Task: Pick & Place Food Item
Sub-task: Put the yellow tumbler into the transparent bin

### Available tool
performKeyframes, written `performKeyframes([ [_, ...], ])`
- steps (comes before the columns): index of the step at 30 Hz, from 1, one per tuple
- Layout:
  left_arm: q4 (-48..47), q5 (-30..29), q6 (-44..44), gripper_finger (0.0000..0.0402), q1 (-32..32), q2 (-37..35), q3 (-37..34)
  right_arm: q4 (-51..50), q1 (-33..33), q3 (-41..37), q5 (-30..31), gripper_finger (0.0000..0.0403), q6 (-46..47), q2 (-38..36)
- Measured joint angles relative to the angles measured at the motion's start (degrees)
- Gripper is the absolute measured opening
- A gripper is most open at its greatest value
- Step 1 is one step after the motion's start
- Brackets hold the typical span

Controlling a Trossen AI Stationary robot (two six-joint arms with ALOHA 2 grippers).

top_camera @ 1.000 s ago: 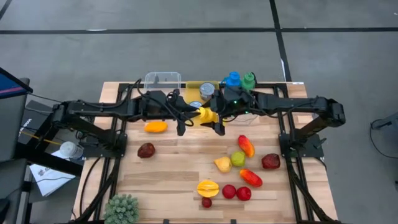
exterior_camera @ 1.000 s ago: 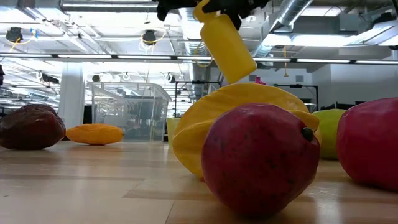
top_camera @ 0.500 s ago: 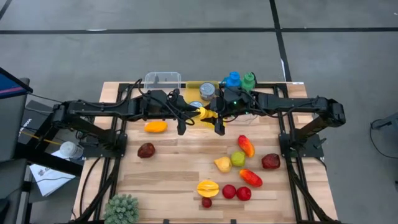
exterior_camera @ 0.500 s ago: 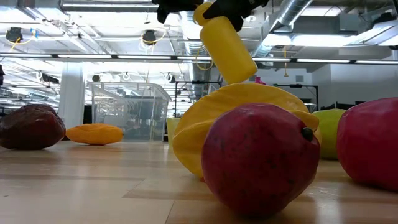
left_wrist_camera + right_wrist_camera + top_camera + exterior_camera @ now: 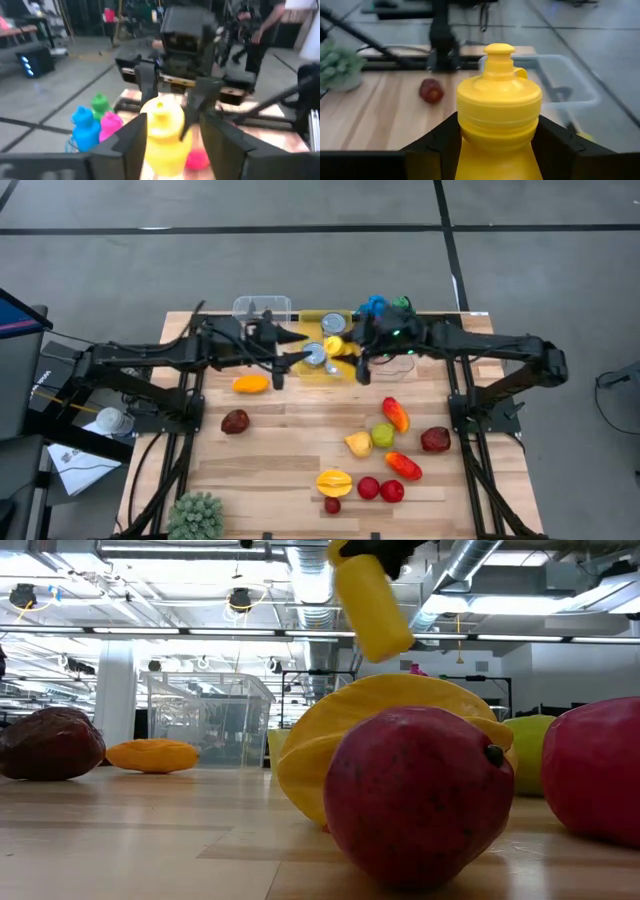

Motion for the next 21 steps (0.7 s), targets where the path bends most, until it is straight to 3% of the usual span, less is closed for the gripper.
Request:
performKeyframes([
  [5, 0.3, -4.2, -0.1, 0.0222, 0.0, -4.9, 0.0, 8.0, -3.8, -7.3, 0.7, 0.0192, 0.6, -9.4],
  [8, 0.9, -6.5, -0.1, 0.0232, 0.0, -7.0, 0.0, 14.1, -5.4, -14.5, 5.4, 0.0192, 1.4, -17.4],
  [15, 0.7, -8.6, -0.1, 0.0223, 0.0, -8.9, 0.0, 22.8, -7.9, -32.1, 18.1, 0.0195, 1.6, -33.2],
  [21, 0.8, -8.6, -0.1, 0.0209, 0.0, -8.4, 0.0, 23.8, -9.8, -40.2, 24.3, 0.0194, 2.5, -42.3],
])
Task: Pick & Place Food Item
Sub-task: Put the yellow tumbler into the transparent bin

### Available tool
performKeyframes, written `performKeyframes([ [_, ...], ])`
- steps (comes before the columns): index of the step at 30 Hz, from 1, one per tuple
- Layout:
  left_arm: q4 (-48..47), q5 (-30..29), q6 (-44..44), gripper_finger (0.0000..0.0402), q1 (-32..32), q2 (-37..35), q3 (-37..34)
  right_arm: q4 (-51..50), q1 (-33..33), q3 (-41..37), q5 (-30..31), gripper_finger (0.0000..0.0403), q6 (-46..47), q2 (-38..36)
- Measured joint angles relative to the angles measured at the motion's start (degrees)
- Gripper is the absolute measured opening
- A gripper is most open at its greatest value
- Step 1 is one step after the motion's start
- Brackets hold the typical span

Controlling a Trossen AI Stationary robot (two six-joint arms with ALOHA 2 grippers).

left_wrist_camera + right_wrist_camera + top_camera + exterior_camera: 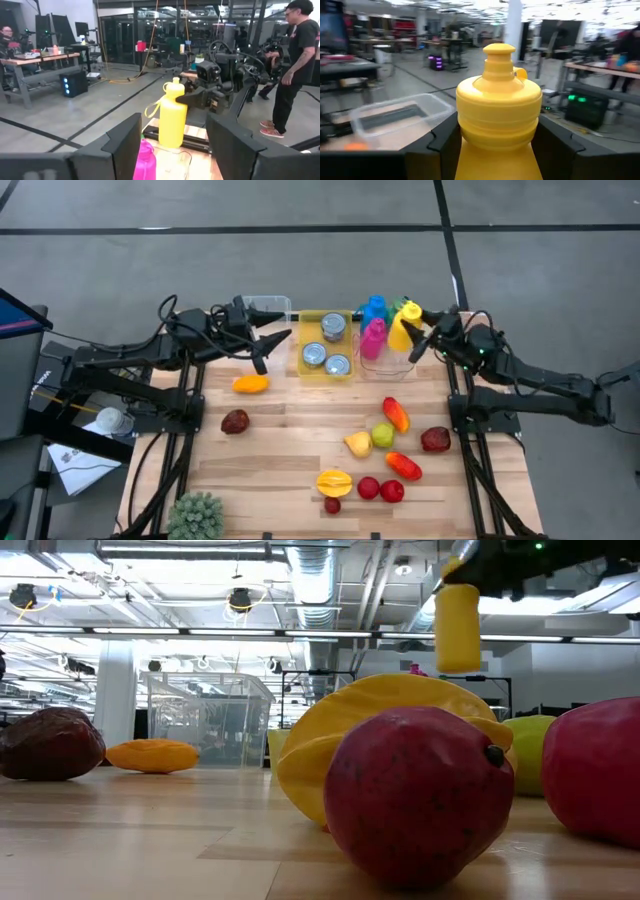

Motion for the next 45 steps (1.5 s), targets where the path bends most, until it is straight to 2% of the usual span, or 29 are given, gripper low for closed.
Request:
performKeyframes([
  [5, 0.0, -0.4, 0.0, 0.0203, 0.0, 0.6, 0.0, 1.1, -2.7, -4.4, 3.9, 0.0197, -1.0, -3.0],
  [15, -0.3, -0.3, 0.0, 0.0200, 0.0, 1.1, 0.0, 21.9, -5.3, -19.0, 2.9, 0.0201, -1.6, -3.4],
  [21, -0.4, -1.9, 0.0, 0.0195, 0.0, 1.1, 0.0, 23.6, -7.8, -21.1, 0.5, 0.0208, 0.3, -0.6],
  [26, -0.5, -2.0, 0.0, 0.0195, 0.0, 1.1, 0.0, 30.6, -10.2, -24.1, 0.3, 0.0205, 0.3, 0.9],
  [31, -0.4, -2.2, 0.0, 0.0195, 0.0, 1.1, 0.0, 36.7, -12.7, -26.3, -5.3, 0.0208, 1.8, 3.1],
  [45, -0.4, -2.8, 0.0, 0.0195, 0.0, 1.1, 0.0, 41.0, -15.6, -26.8, -8.4, 0.0209, 2.0, 11.2],
])
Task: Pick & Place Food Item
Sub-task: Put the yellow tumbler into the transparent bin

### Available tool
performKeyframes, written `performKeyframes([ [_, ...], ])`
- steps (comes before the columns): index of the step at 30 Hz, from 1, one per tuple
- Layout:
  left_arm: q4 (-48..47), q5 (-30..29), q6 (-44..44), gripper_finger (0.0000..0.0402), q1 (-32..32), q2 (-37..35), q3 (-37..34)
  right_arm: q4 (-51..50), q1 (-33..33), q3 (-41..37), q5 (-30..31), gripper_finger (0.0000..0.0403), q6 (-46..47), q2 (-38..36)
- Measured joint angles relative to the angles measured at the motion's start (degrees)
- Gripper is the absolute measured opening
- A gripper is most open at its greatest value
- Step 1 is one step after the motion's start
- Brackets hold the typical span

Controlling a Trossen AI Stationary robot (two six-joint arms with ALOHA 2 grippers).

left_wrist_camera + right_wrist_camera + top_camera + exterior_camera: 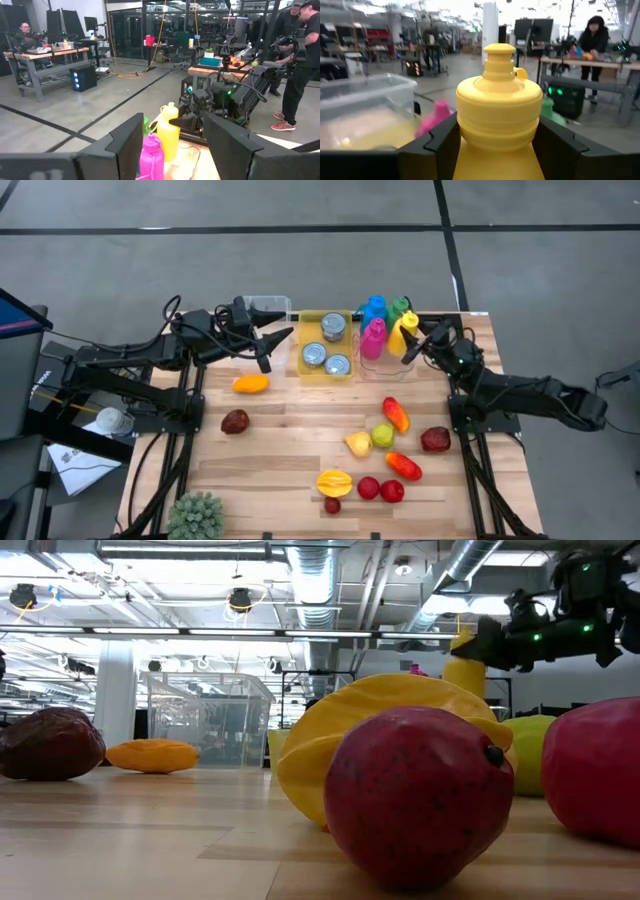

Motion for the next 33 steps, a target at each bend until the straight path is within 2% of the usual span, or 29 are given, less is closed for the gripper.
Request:
performKeyframes([
  [4, 0.0, 0.0, 0.0, 0.0195, 0.0, 0.0, 0.0, 1.5, -1.0, 0.0, 0.0, 0.0211, 0.0, 4.5],
  [18, 0.0, -0.6, 0.0, 0.0195, 0.0, 0.0, 0.0, 15.8, -1.4, 0.0, 0.0, 0.0216, -0.2, 21.8],
  [27, 0.0, -0.6, 0.0, 0.0195, 0.0, 0.0, 0.0, 18.3, -1.7, 0.2, 0.0, 0.0222, 1.3, 26.6],
  [33, 0.0, -0.6, 0.0, 0.0195, 0.0, 0.0, 0.0, 17.4, -1.7, 0.1, 0.0, 0.0256, 3.6, 25.3],
])
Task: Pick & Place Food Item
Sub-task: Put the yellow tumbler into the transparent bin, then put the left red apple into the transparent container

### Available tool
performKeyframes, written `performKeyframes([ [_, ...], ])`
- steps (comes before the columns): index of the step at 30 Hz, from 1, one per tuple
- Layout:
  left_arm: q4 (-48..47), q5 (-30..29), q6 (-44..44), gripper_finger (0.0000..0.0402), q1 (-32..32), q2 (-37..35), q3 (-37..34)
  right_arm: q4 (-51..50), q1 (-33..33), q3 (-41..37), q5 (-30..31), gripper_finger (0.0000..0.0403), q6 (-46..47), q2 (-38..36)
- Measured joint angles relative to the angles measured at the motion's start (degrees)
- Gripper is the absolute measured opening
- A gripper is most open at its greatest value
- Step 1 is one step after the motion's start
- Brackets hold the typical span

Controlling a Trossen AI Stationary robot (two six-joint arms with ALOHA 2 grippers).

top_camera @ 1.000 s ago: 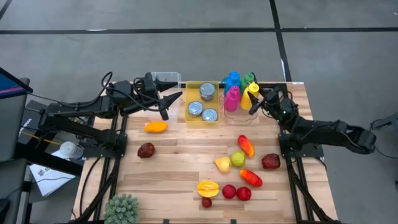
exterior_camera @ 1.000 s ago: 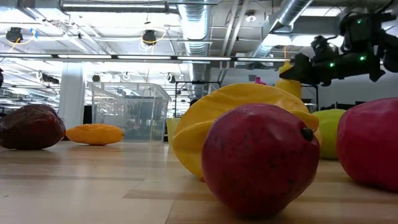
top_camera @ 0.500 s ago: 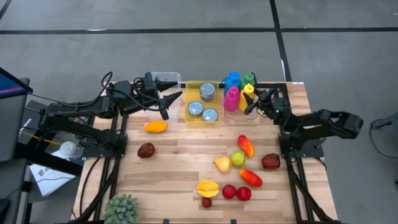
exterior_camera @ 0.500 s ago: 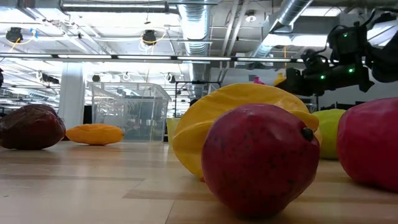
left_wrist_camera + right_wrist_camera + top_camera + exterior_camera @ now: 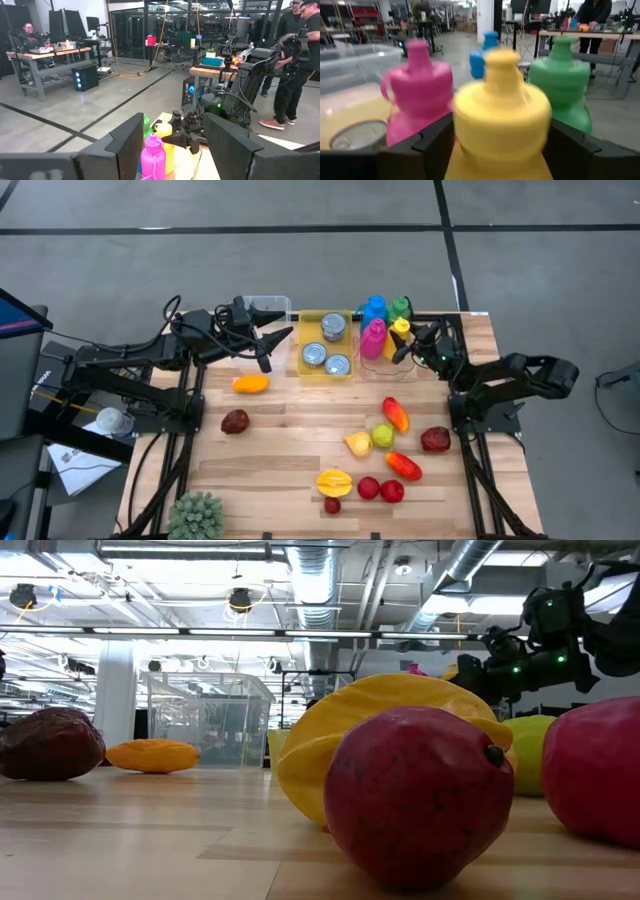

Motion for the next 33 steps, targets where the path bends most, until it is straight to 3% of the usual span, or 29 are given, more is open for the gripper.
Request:
performKeyframes([
  [14, -0.6, 0.0, 0.0, 0.0195, 0.0, 0.0, 0.0, -2.3, 1.4, 0.0, 0.0, 0.0344, -3.0, -5.5],
  [21, -6.1, 1.2, -1.4, 0.0202, 0.0, 0.0, 0.0, -5.2, 2.0, 0.0, 0.0, 0.0355, -4.5, -12.9],
  [27, -11.0, 4.2, -4.1, 0.0246, -0.2, 0.0, 0.0, -9.3, 2.0, 0.4, 0.2, 0.0354, -7.3, -21.3],
  [33, -15.3, 4.5, -5.1, 0.0273, -1.5, 0.0, 0.0, -23.0, 1.9, 6.2, 1.1, 0.0354, -9.0, -30.7],
])
